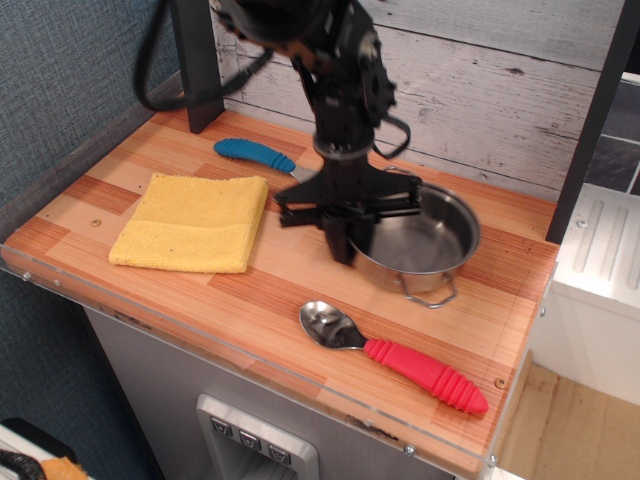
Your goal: Place pot on top of orange towel
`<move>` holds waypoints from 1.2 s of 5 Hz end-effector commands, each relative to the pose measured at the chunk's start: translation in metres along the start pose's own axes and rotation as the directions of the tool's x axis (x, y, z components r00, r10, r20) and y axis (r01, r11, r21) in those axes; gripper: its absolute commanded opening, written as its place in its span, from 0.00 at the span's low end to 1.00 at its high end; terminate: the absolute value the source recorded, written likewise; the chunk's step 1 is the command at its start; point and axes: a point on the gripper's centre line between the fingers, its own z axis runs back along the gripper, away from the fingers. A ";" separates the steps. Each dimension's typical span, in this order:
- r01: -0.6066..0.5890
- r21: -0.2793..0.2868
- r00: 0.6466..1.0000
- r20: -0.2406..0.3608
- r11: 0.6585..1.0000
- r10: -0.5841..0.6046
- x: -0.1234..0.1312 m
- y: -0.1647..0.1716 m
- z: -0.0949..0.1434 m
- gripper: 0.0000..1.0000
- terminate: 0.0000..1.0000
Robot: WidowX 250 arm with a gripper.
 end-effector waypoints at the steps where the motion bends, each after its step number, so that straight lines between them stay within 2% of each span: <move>1: -0.110 -0.054 0.984 0.134 0.992 0.116 0.016 0.026 0.063 0.00 0.00; 3: -0.218 0.026 0.969 0.127 0.976 0.213 0.019 0.072 0.087 0.00 0.00; 4: -0.269 0.085 0.960 0.105 0.959 0.260 0.018 0.100 0.088 0.00 0.00; 6: -0.399 0.075 0.915 0.097 0.914 0.392 0.024 0.148 0.063 0.00 0.00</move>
